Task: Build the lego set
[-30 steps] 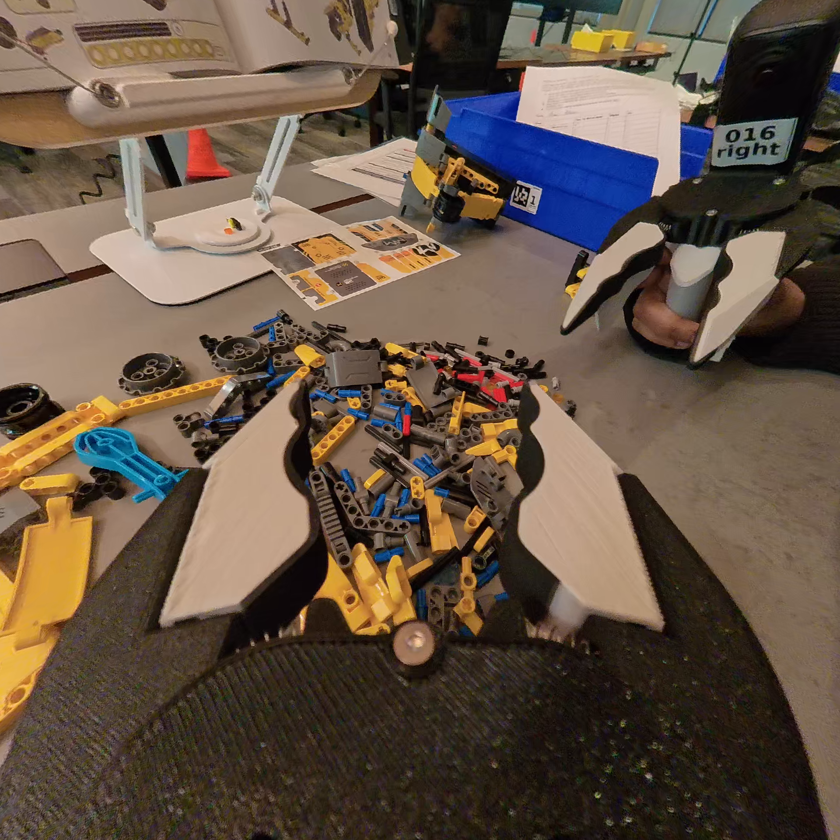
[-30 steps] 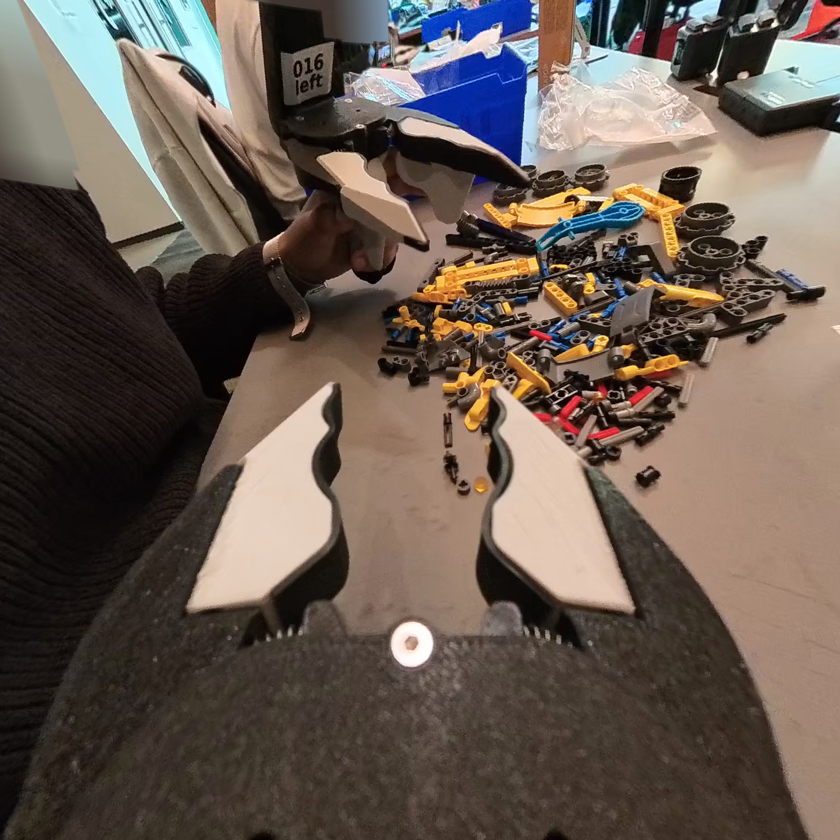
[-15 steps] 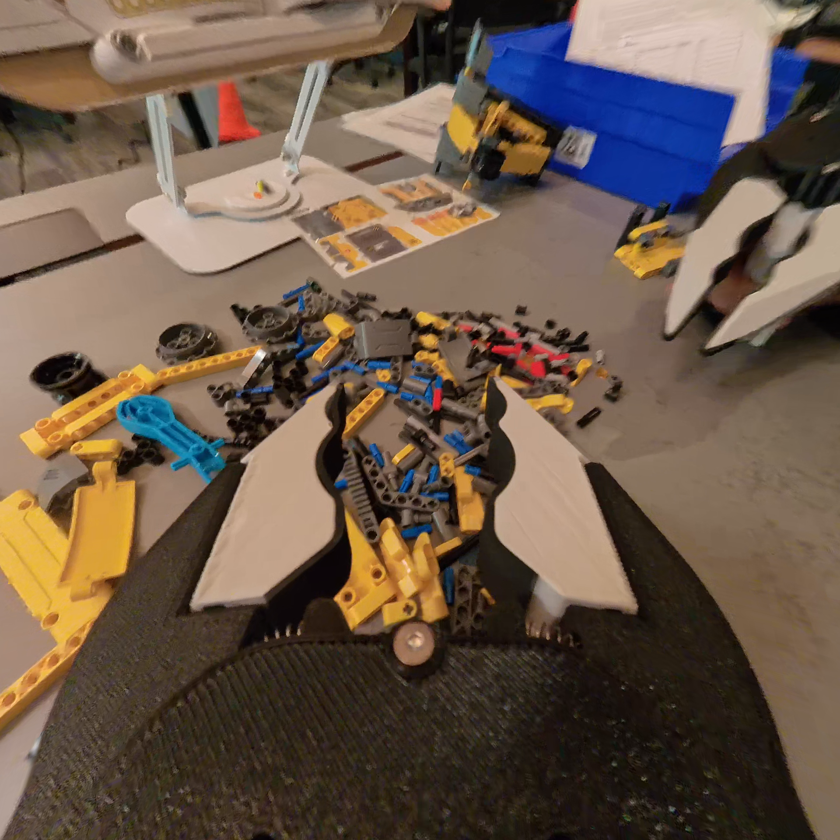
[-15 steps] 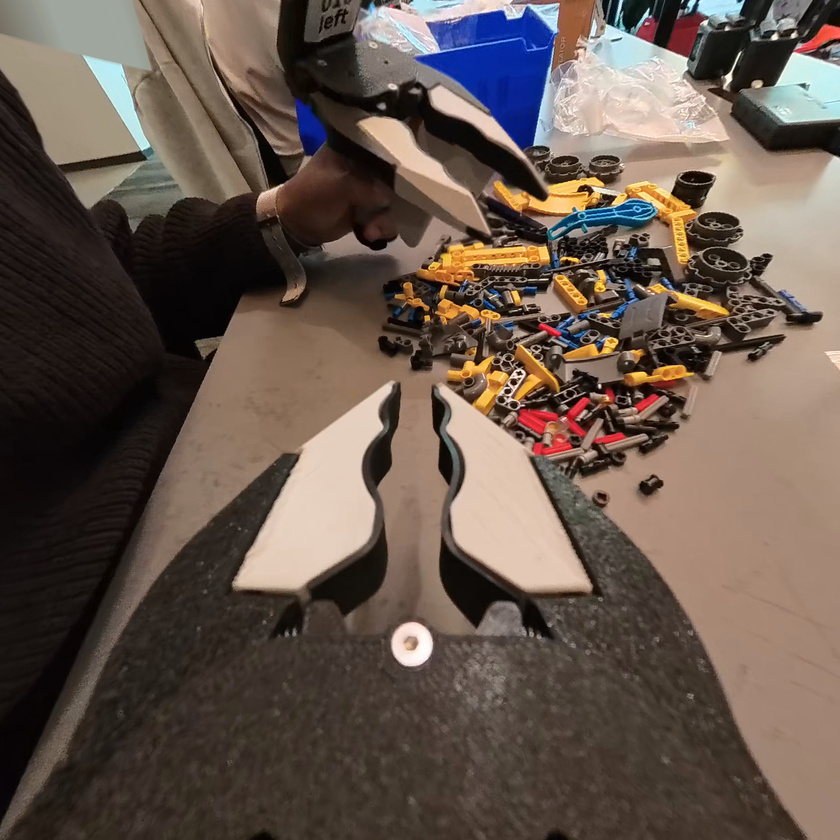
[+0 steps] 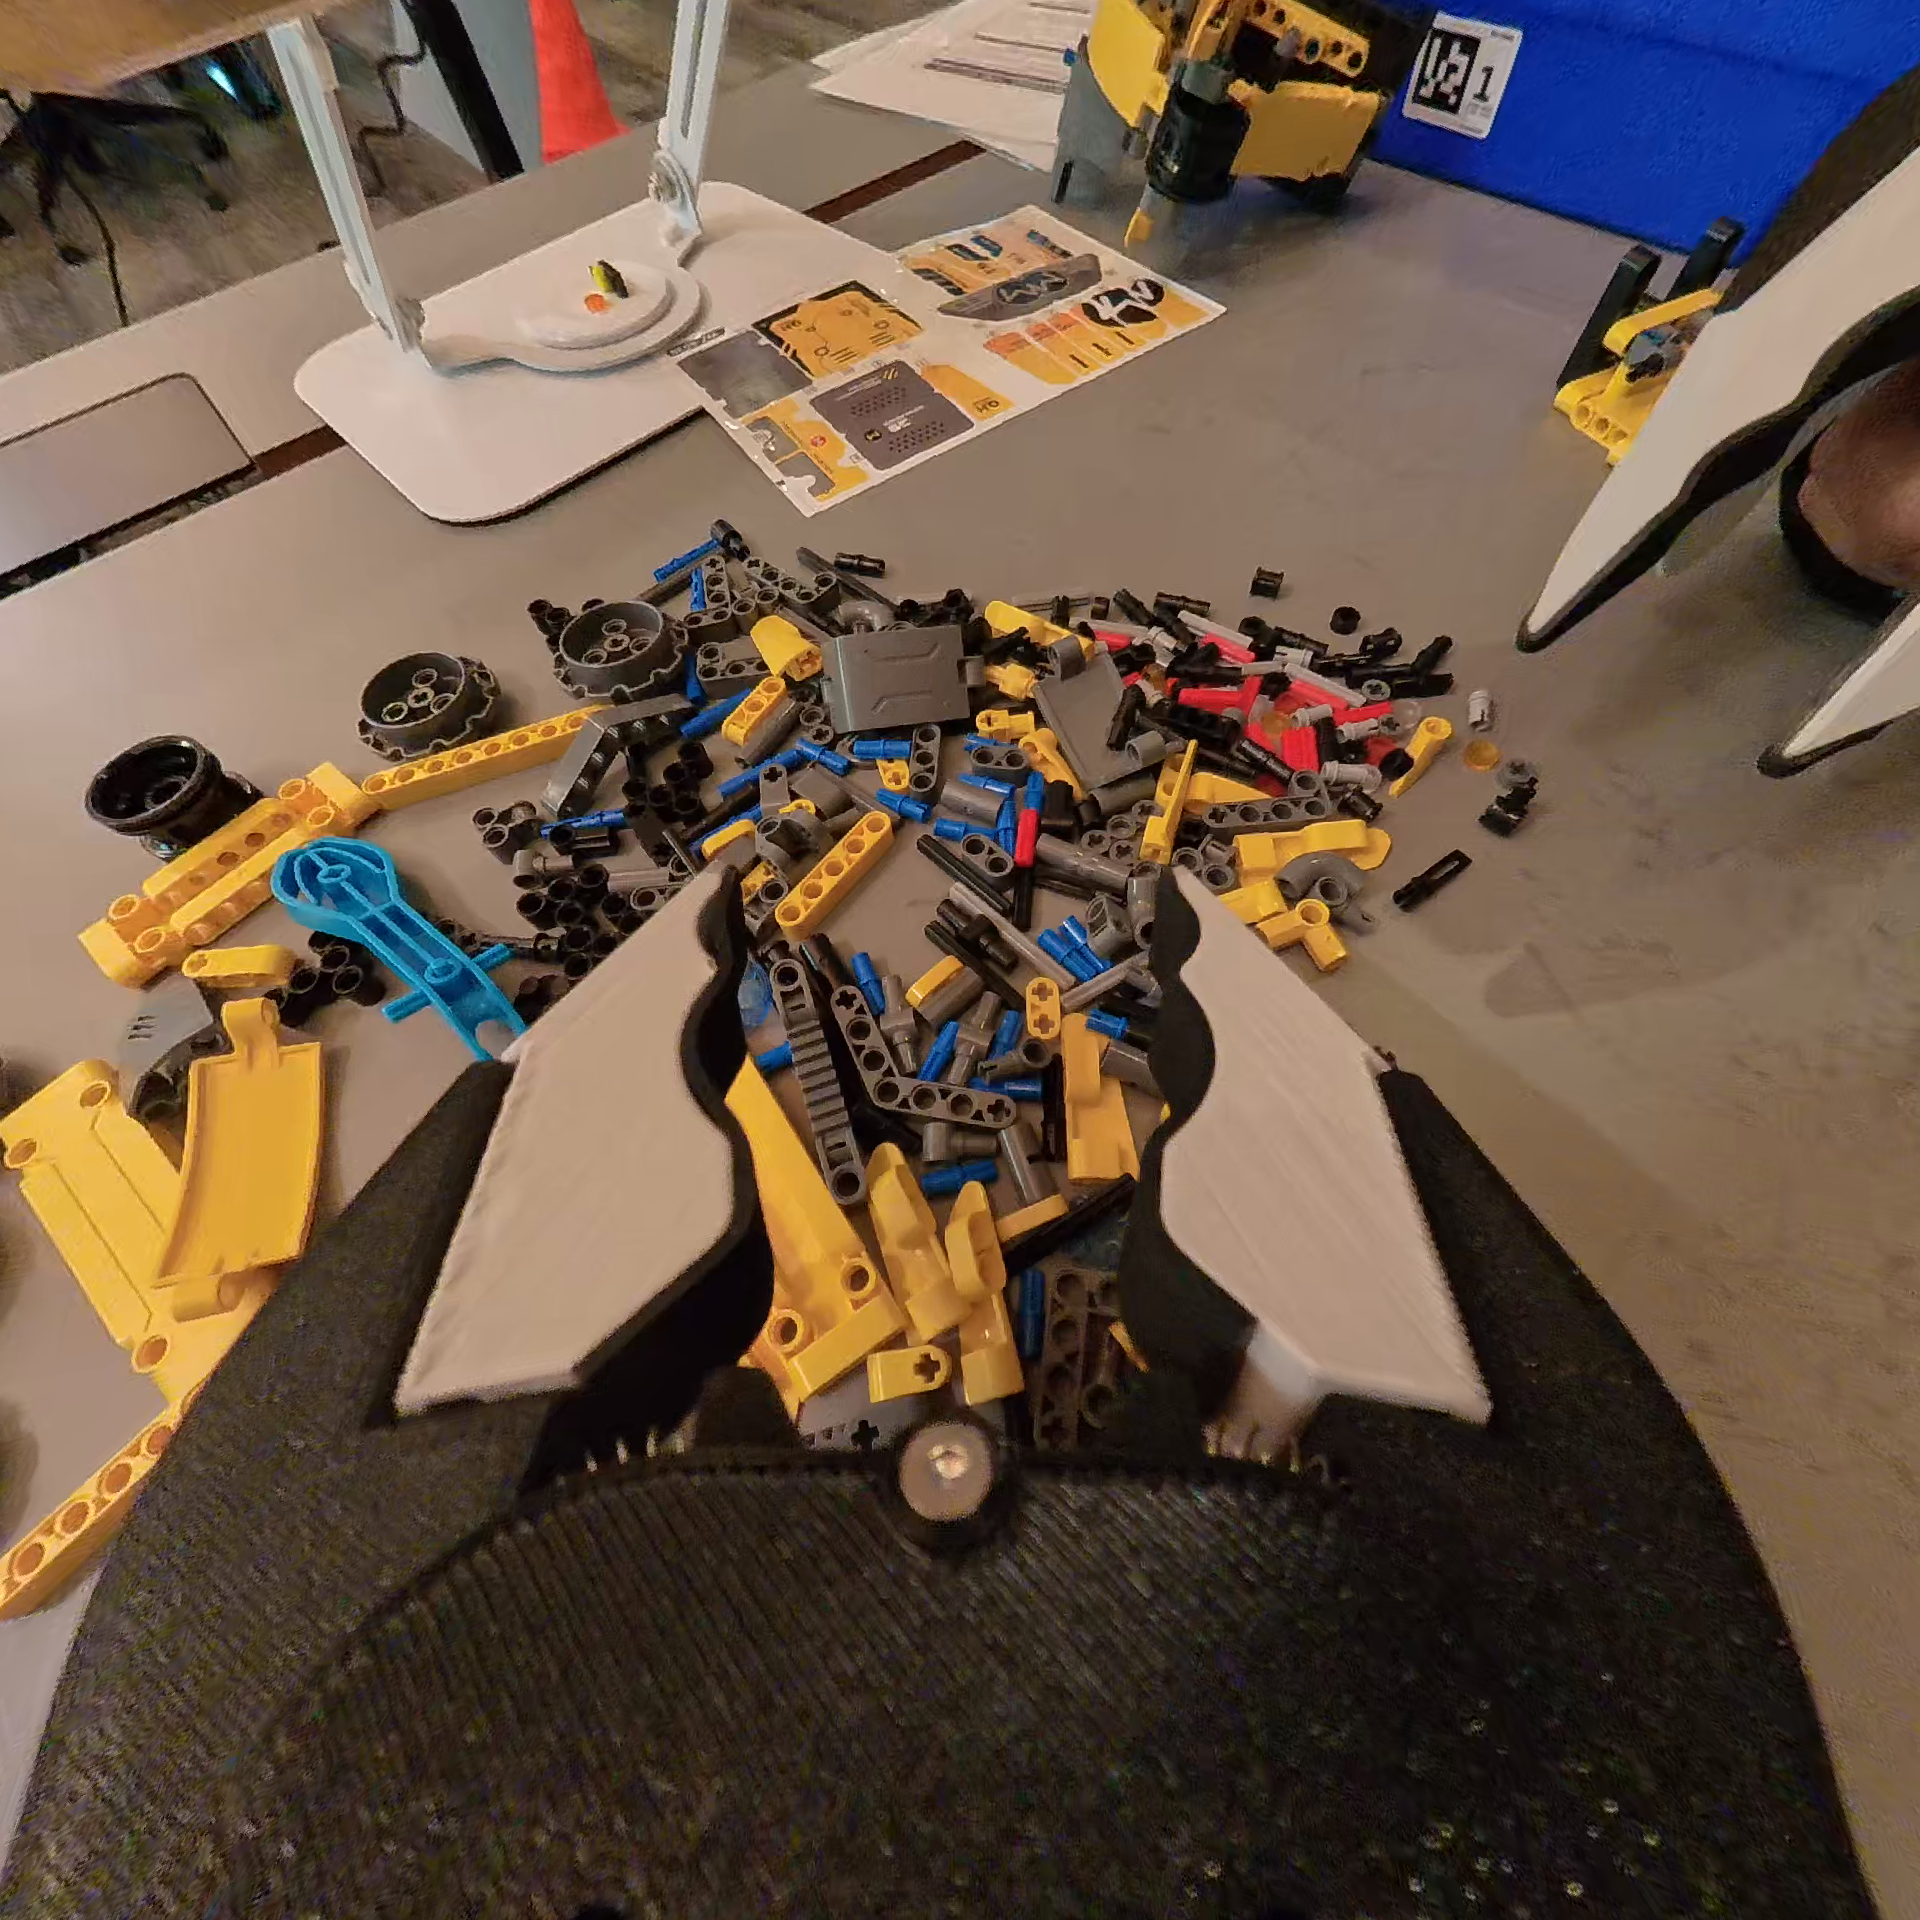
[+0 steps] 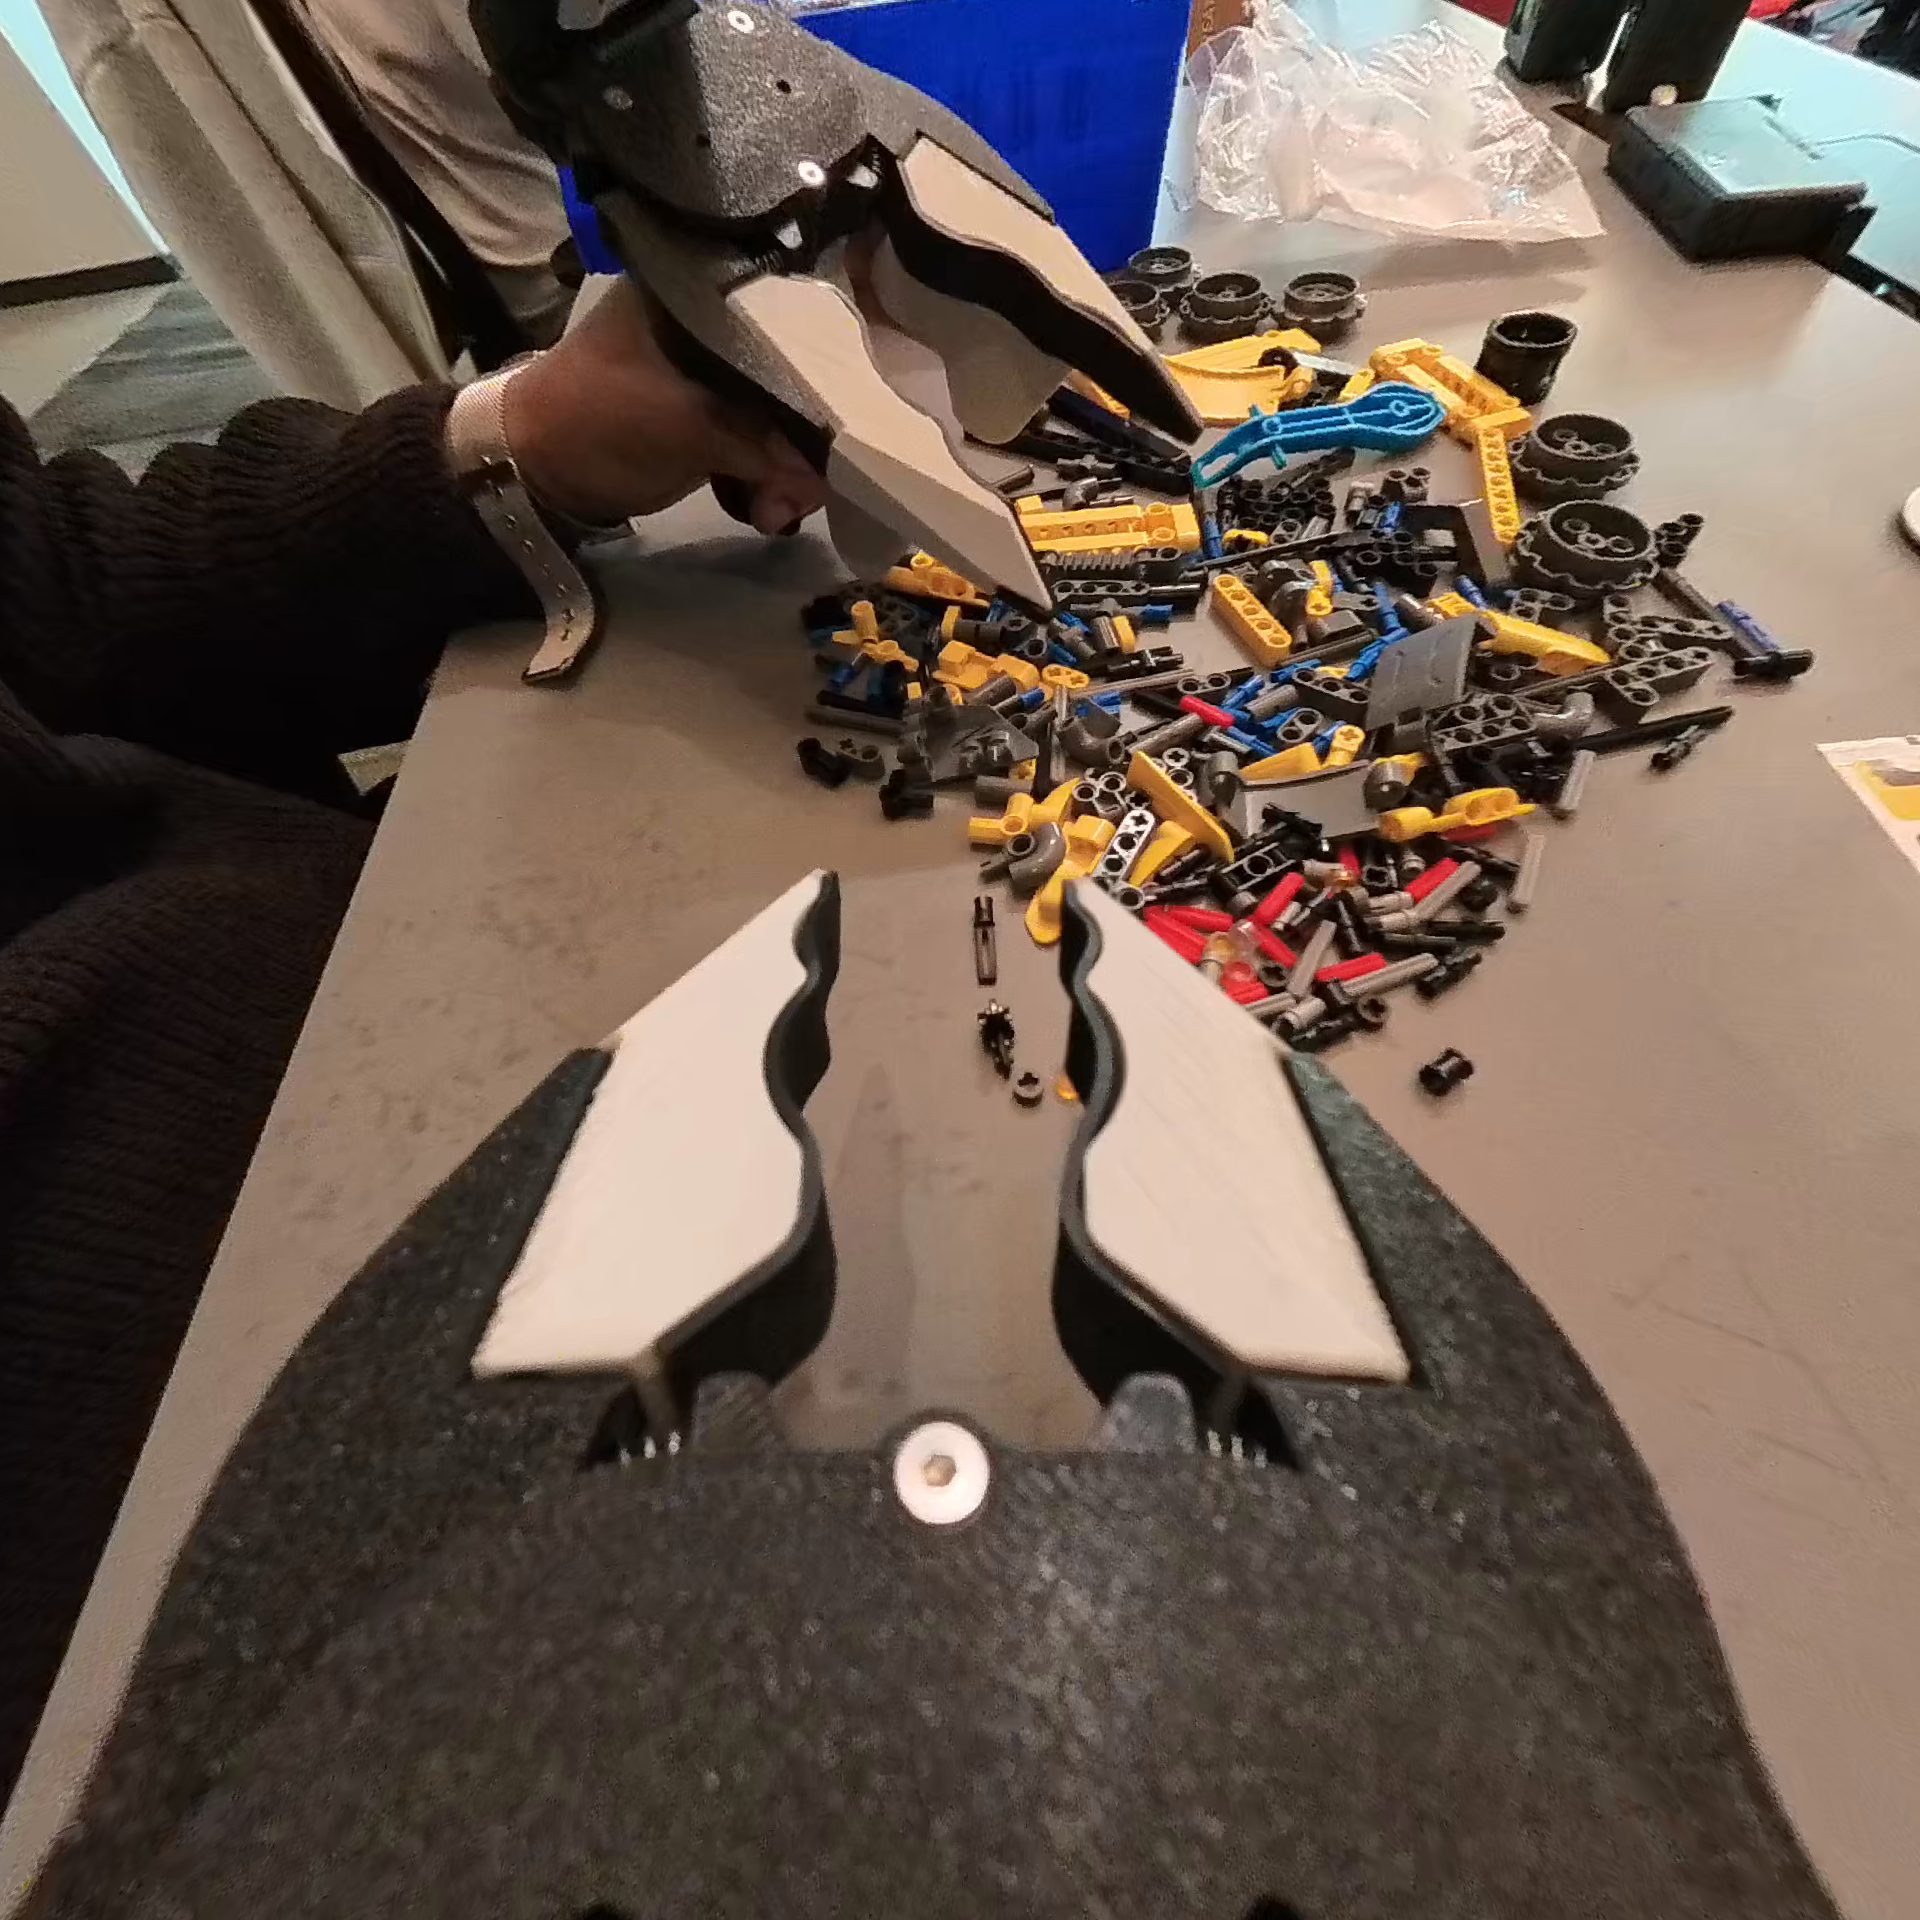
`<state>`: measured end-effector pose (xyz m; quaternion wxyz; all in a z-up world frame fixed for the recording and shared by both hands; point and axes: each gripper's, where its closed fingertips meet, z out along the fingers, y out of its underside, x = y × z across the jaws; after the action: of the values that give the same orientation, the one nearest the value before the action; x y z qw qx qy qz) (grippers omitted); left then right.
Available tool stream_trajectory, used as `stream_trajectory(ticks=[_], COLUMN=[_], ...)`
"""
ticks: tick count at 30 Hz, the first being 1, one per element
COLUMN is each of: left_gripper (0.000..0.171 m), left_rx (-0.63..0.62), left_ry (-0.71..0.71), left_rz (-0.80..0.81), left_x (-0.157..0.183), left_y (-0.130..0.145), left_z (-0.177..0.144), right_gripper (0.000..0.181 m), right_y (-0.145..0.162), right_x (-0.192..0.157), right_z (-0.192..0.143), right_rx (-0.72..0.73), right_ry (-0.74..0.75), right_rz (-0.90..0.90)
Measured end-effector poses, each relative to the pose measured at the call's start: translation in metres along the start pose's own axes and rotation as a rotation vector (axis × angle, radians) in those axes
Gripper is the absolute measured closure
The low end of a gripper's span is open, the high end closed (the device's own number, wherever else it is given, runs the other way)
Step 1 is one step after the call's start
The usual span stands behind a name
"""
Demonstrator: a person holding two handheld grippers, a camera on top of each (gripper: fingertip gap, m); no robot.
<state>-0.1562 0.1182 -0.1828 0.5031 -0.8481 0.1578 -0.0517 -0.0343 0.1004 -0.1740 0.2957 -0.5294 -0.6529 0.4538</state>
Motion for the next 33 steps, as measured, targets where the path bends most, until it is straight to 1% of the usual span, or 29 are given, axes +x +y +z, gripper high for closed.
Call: stream_trajectory(ticks=[8, 12, 15, 22, 25, 27, 29, 31, 33], left_gripper=[0.095, 0.095, 0.093, 0.093, 0.093, 0.106, 0.109, 0.114, 0.119], left_rx=[-0.028, -0.005, 0.002, 0.027, 0.031, 0.030, 0.028, 0.060, 0.090], left_ry=[0.012, 0.019, 0.030, 0.023, -0.032, -0.137, -0.228, -0.269, -0.307], left_rz=[-0.015, -0.038, -0.078, -0.106, -0.127, -0.170, -0.211, -0.259, -0.267], left_x=[-0.001, -0.001, -0.003, -0.008, -0.019, -0.039, -0.060, -0.072, -0.082], left_y=[0.006, 0.002, 0.001, -0.003, -0.002, 0.001, 0.006, 0.005, 0.003], left_z=[0.004, 0.002, 0.002, -0.001, -0.004, -0.009, -0.017, -0.025, -0.033], right_gripper=[0.136, 0.134, 0.131, 0.131, 0.130, 0.131, 0.130, 0.130, 0.130], right_y=[0.001, 0.000, 0.004, 0.009, 0.009, 0.009, 0.010, 0.010, 0.009], right_x=[-0.001, -0.001, 0.000, -0.002, -0.004, -0.005, -0.006, -0.005, -0.004], right_z=[0.001, 0.000, 0.003, 0.007, 0.007, 0.006, 0.006, 0.005, 0.004], right_rx=[-0.007, 0.001, -0.032, -0.068, -0.069, -0.067, -0.072, -0.067, -0.060], right_ry=[0.000, -0.010, -0.012, 0.008, -0.002, -0.018, -0.039, -0.054, -0.063], right_rz=[-0.014, 0.004, 0.020, -0.027, -0.027, -0.015, 0.017, 0.045, 0.064])
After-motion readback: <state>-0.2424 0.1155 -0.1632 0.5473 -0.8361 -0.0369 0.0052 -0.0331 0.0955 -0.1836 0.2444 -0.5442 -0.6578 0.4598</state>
